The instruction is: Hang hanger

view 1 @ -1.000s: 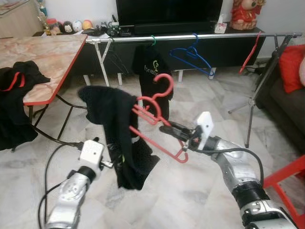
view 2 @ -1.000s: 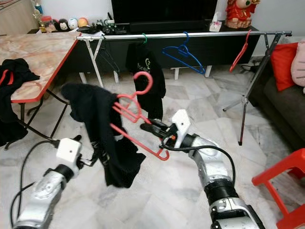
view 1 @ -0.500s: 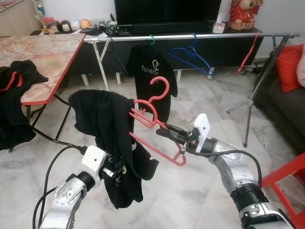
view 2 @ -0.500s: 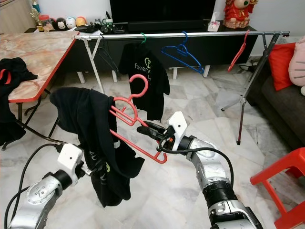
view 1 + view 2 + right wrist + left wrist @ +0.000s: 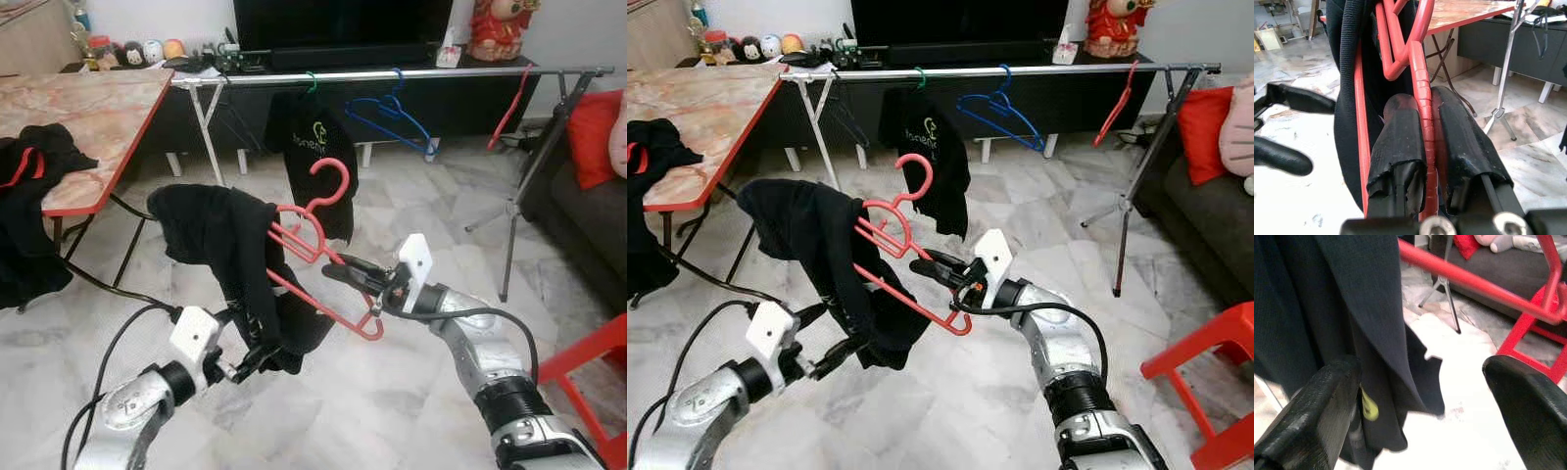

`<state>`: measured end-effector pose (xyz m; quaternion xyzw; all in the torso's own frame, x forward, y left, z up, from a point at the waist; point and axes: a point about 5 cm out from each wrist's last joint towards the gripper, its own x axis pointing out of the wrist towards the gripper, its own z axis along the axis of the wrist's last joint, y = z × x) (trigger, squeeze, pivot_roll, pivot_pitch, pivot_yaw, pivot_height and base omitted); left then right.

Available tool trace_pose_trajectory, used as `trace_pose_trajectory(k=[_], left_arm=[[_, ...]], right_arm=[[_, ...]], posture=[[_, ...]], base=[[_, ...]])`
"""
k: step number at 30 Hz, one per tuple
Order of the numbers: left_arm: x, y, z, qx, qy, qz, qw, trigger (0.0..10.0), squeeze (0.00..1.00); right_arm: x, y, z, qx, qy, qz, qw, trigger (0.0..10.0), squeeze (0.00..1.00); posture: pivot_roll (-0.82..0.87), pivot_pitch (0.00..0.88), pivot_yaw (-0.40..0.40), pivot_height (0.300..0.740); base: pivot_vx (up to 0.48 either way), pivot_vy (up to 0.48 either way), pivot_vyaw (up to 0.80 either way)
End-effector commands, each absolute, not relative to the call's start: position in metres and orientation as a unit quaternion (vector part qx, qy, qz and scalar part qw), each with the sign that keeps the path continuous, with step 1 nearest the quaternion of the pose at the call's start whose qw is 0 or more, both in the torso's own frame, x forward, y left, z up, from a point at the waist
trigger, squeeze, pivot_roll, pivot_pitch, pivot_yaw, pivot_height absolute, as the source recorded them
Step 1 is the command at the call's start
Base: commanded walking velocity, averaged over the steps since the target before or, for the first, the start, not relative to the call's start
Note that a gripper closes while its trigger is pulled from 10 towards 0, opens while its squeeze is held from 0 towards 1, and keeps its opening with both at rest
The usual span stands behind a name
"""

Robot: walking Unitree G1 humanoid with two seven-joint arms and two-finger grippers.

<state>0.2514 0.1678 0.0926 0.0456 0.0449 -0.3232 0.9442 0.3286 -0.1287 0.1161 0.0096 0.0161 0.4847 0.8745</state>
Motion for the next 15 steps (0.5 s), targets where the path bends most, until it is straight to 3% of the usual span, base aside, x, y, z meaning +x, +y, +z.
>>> trace_pose_trajectory(k=[1, 4, 15], left_arm=[[0.258, 0.177, 0.091, 0.045, 0.049, -0.284, 0.957, 10.0, 0.00], [0.265, 0.182, 0.088, 0.028, 0.045, -0.232, 0.971, 10.0, 0.00], [0.268, 0.173, 0.085, -0.008, 0.041, -0.224, 0.974, 10.0, 0.00]], right_arm=[[0.332, -0.124, 0.132, 0.005, -0.018, 0.495, 0.869, 0.0, 0.00], [0.332, -0.125, 0.132, 0.004, -0.019, 0.496, 0.868, 0.0, 0.00], [0.331, -0.123, 0.132, 0.008, -0.017, 0.504, 0.863, 0.0, 0.00]], posture=[[-0.05, 0.000, 0.010, 0.740], [-0.05, 0.000, 0.010, 0.740], [-0.05, 0.000, 0.004, 0.740]], base=[[0.000, 0.000, 0.00], [0.000, 0.000, 0.00], [0.000, 0.000, 0.00]])
